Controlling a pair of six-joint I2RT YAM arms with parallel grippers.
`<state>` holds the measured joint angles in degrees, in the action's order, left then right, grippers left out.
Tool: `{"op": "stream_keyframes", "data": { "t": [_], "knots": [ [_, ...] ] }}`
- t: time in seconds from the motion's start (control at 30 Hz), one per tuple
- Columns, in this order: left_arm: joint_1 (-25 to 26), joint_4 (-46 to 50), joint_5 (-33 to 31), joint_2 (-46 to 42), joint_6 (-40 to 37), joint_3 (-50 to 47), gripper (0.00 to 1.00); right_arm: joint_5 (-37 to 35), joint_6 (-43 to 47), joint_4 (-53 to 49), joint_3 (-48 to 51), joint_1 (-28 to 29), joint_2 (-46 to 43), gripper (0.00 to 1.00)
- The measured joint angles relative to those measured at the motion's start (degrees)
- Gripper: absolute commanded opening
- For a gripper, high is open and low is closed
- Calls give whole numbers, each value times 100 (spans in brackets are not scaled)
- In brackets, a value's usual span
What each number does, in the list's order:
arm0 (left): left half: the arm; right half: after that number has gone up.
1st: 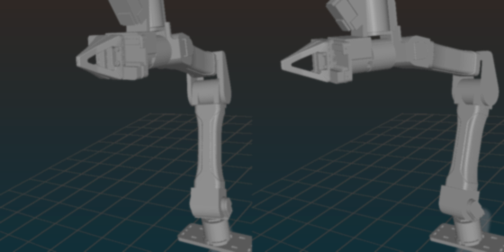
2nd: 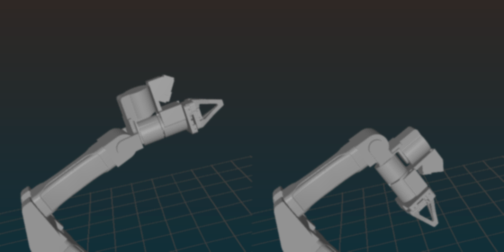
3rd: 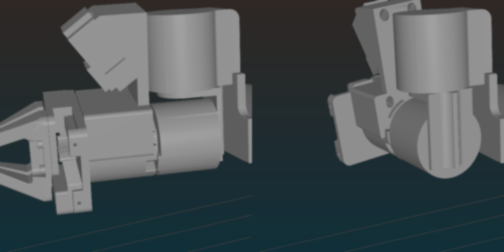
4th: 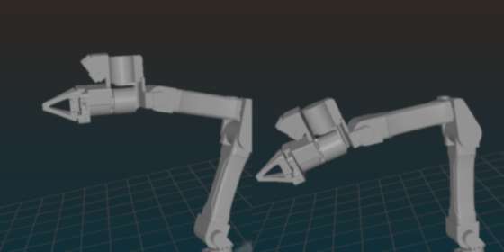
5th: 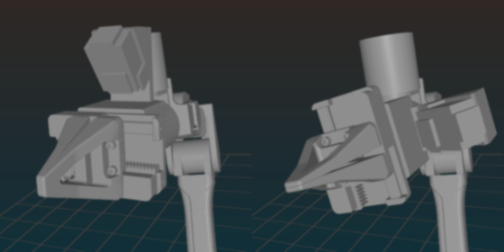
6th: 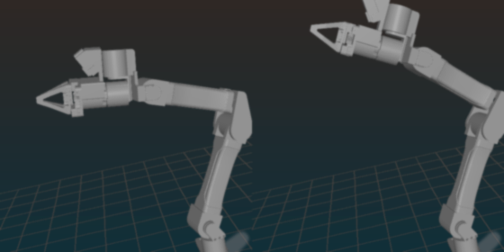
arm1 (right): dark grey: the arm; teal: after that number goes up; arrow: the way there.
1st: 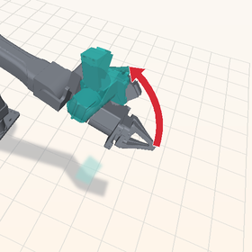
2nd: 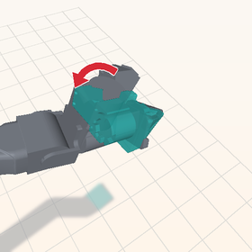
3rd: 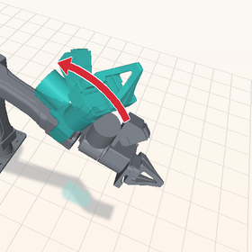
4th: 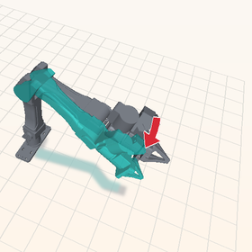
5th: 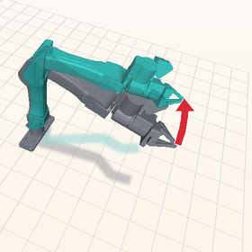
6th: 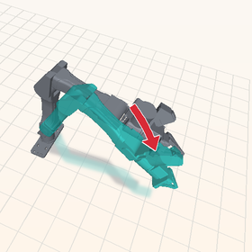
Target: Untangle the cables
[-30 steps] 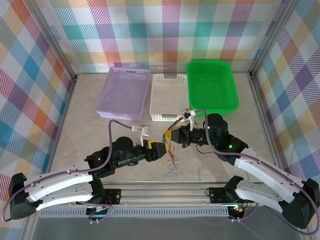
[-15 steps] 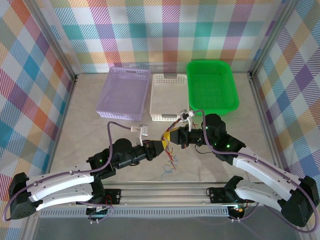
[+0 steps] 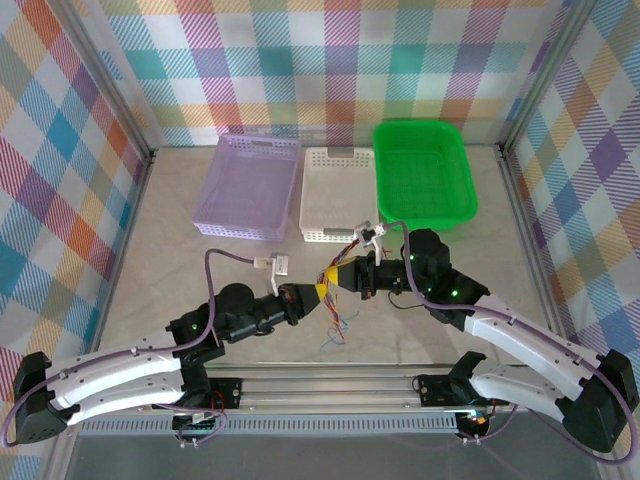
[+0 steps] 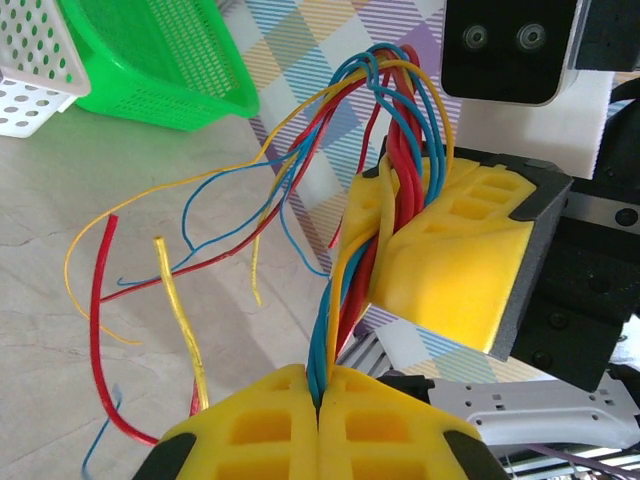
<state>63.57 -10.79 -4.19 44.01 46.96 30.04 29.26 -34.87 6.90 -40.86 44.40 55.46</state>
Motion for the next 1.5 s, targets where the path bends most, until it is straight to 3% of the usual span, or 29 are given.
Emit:
{"op": "stream_keyframes", "data": {
  "t": [0.07, 0.37, 1.13, 1.27, 1.5],
  "knots": [
    [0, -2, 0, -85, 13, -48, 0, 26, 0, -4, 0, 13, 0, 0],
    [-2, 37, -269, -376, 50, -175, 0, 50, -9, -98, 0, 2, -22, 22],
    [-13, 127, -640, -713, 153, -260, 0, -173, -68, -173, 232, -17, -380, 32],
    [-13, 151, -645, -710, 153, -260, 0, -129, -197, 55, 319, -17, -372, 38],
    [-13, 140, -643, -531, 168, -260, 0, 46, -535, 713, 369, -17, 4, 38]
  ]
}}
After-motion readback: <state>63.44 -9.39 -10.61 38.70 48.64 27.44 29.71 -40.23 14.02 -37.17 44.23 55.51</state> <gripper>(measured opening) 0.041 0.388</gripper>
